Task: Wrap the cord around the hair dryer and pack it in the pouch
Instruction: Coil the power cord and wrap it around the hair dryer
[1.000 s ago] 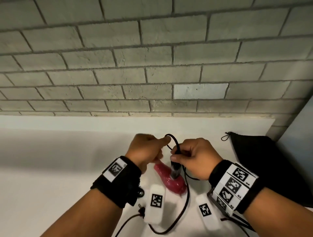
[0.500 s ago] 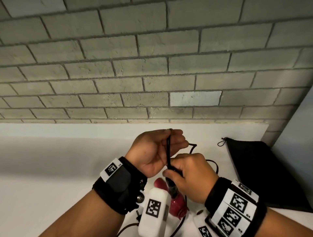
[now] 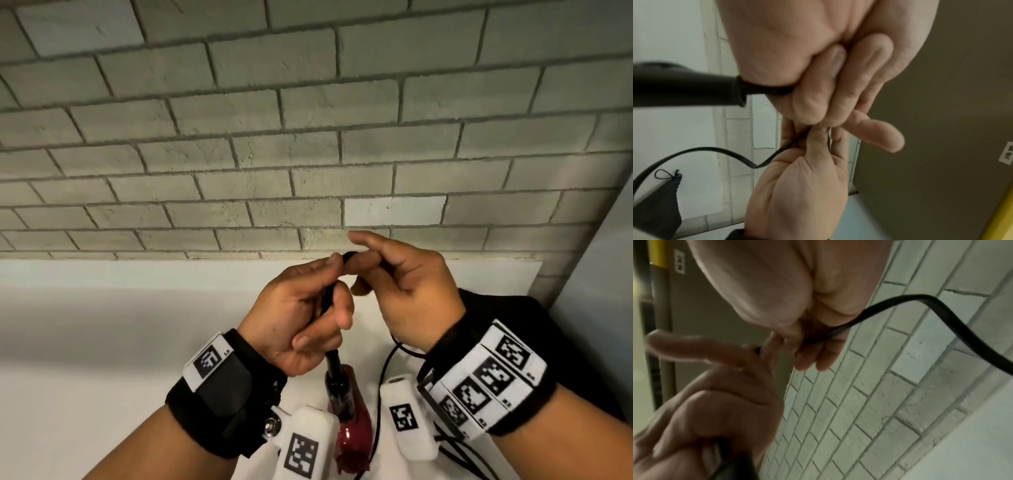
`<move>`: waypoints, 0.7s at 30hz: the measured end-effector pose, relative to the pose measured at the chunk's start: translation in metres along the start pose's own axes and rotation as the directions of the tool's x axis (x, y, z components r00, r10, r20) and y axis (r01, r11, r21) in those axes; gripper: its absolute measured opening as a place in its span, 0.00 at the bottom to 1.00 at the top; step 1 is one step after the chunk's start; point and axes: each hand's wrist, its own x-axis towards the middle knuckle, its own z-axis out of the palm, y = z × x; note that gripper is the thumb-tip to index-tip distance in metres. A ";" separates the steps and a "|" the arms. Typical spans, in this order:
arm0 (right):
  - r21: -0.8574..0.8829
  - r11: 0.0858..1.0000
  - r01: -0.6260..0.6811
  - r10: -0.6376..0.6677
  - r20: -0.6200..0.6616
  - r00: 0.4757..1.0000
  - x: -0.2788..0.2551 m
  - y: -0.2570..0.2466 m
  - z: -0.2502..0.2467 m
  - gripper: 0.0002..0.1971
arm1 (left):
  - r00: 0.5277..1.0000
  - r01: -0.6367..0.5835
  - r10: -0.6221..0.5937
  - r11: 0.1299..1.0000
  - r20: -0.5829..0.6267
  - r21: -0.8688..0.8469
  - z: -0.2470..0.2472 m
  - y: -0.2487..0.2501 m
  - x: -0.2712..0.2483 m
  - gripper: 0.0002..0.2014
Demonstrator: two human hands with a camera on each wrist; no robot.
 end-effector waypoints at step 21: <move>-0.755 0.555 0.349 -0.070 0.376 0.924 -0.051 0.003 0.016 0.10 | 0.961 -0.155 0.096 0.963 -0.258 -0.220 -0.007 0.009 0.010 0.23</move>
